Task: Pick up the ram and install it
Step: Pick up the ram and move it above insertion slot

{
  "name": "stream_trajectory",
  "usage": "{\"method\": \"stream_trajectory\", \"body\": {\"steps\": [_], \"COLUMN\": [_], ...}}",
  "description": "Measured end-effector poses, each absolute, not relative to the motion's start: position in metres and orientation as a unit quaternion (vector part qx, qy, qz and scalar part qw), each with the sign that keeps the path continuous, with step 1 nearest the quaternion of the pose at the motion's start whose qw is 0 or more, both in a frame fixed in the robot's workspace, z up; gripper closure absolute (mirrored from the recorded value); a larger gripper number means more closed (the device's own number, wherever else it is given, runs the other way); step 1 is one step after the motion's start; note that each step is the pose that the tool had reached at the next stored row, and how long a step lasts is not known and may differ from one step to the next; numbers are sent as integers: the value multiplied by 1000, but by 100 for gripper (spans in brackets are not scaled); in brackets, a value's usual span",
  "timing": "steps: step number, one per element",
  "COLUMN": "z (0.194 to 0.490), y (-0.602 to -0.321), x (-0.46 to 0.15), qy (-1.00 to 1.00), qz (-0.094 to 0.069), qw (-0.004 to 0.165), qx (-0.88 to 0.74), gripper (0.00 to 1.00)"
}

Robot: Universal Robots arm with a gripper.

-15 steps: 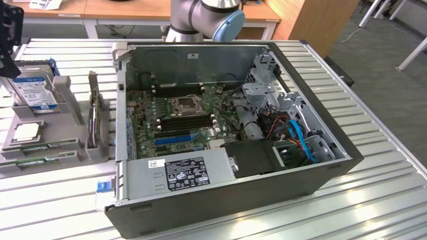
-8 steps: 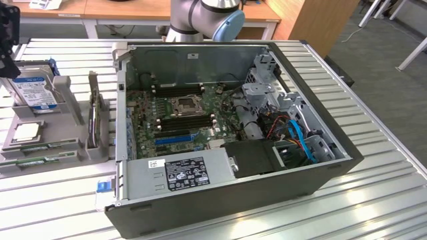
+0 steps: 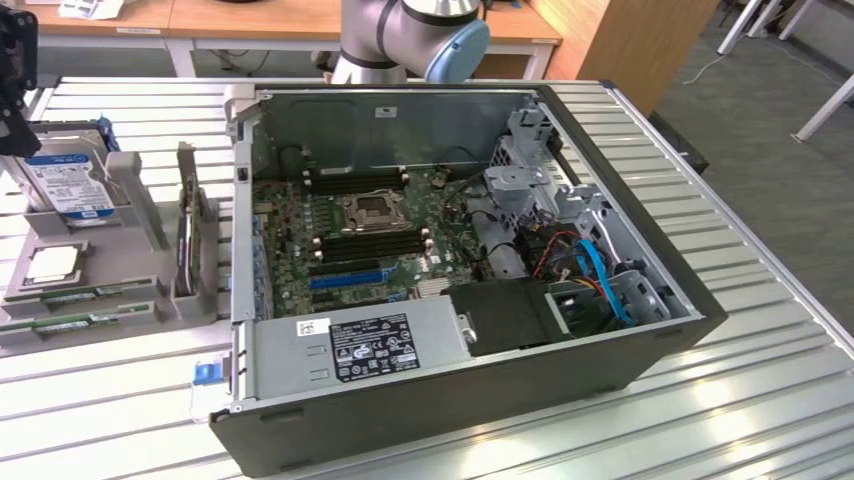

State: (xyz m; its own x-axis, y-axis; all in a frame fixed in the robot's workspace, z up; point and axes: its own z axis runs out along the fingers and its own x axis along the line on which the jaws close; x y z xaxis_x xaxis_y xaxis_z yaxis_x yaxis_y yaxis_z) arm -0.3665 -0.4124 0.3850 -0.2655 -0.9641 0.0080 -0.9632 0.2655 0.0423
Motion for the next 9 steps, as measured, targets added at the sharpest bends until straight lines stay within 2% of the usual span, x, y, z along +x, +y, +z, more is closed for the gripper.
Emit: {"method": "stream_trajectory", "body": {"steps": [9], "z": [385], "y": [-412], "x": [-366], "qy": [-776], "qz": [-14], "qw": [16], "qx": [630], "gripper": [90]}}
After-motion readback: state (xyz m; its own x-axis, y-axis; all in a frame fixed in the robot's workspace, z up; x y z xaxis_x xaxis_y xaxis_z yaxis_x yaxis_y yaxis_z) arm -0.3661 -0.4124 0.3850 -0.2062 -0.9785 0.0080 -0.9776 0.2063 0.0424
